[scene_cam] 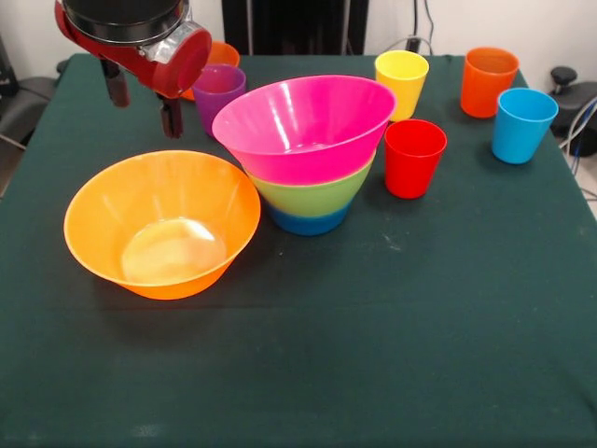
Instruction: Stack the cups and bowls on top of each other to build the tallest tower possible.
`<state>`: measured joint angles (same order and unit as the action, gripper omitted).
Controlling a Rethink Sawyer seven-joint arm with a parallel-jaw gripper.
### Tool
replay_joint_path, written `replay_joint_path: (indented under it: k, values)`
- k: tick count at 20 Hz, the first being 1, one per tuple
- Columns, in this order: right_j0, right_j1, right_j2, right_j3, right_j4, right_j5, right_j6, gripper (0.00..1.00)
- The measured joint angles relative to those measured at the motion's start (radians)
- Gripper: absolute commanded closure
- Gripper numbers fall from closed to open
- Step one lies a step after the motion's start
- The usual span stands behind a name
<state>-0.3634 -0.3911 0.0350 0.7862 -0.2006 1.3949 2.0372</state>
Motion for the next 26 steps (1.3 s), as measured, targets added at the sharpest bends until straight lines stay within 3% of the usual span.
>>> replay_joint_path:
  k: [12, 26]
  values:
    - [-0.006, 0.043, 0.001, -0.065, -0.007, 0.015, -0.005, 0.0]
    - [-0.006, 0.187, 0.01, -0.305, -0.015, 0.128, -0.084, 0.0]
